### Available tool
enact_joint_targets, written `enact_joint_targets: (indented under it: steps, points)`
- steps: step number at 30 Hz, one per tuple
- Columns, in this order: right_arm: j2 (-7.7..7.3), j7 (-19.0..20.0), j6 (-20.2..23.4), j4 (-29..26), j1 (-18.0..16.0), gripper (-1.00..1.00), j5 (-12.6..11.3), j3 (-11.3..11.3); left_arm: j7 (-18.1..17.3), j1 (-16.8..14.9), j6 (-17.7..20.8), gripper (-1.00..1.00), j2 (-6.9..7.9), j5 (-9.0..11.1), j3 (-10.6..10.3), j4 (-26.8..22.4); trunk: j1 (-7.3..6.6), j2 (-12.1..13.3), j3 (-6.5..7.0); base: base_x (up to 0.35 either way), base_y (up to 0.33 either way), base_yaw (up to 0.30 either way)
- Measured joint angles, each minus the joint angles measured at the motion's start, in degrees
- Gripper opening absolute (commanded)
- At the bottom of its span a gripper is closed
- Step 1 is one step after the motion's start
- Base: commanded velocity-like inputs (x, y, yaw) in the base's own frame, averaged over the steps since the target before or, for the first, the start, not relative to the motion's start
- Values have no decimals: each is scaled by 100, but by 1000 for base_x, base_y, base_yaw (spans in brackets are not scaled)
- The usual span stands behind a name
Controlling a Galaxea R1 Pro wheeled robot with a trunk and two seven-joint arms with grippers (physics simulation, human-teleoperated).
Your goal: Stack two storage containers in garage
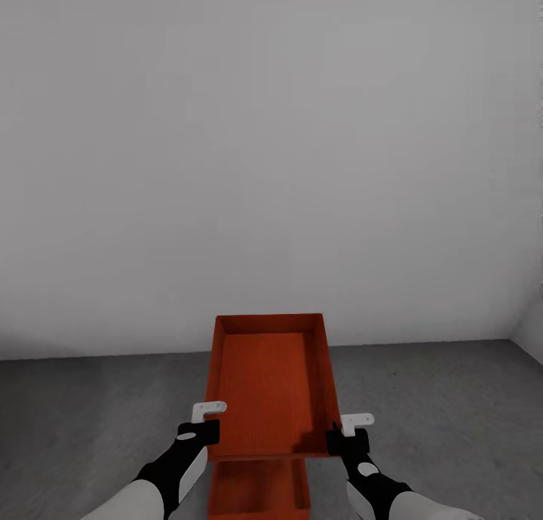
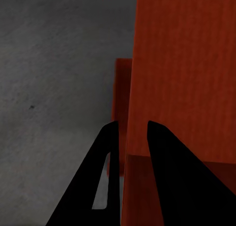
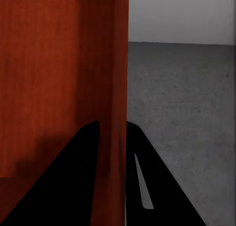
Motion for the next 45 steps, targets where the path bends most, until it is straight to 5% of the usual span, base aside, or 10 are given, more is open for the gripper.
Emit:
enact_joint_targets:
  steps: [20,45]
  points:
    - [-3,5,1,2,1,-100,-13,7,5,-1,6,-100,-7,-18,17,1,0,0,0,0,217,-4]
    - [-1,-3,0,1,0,-100,-6,4,4,0,5,-100,-6,-15,15,-3,0,0,0,0,11,0]
